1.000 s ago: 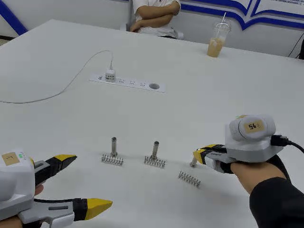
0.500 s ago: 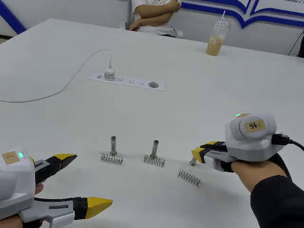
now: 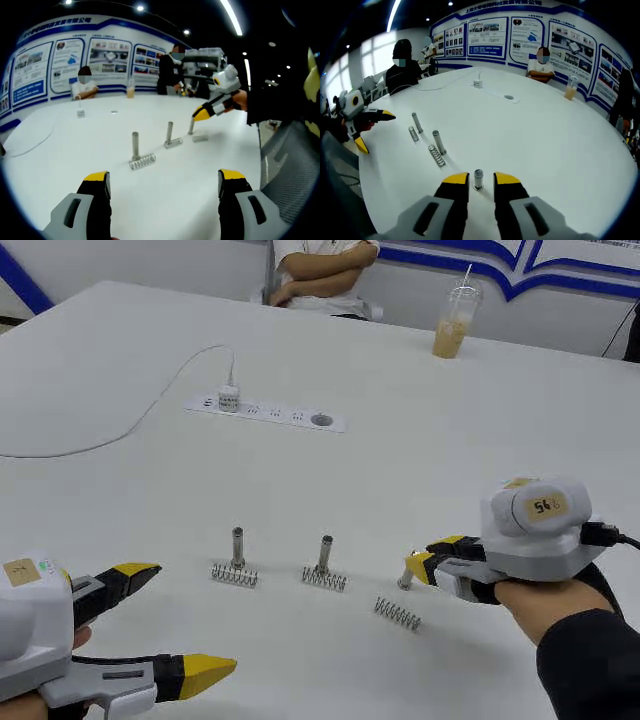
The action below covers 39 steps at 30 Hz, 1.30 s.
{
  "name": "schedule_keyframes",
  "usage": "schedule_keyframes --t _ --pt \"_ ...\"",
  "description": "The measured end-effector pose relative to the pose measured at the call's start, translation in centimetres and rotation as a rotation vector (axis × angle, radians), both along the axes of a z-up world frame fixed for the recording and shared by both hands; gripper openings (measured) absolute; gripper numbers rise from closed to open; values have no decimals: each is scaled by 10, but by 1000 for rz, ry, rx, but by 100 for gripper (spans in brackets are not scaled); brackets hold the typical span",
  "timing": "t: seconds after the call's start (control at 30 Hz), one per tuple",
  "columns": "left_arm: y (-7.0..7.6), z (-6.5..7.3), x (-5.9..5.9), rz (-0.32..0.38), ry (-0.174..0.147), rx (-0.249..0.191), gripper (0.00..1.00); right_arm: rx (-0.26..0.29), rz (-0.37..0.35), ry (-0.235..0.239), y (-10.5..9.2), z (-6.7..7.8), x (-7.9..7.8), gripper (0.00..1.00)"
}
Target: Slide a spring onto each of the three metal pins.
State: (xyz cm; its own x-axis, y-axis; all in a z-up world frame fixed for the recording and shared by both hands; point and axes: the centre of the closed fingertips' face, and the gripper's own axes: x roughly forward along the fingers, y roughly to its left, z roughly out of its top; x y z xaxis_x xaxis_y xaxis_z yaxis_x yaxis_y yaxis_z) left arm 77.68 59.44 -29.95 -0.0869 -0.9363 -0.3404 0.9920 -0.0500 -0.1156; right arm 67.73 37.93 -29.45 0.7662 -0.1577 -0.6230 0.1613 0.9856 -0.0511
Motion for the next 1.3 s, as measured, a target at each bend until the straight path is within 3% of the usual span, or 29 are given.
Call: schedule_keyframes --t 0.57,1.3 --pt "0 0 0 -3 -4 5 90 18 39 31 8 -7 -15 20" --pt "1 -1 -1 -2 -1 8 90 41 105 59 26 -16 -17 20"
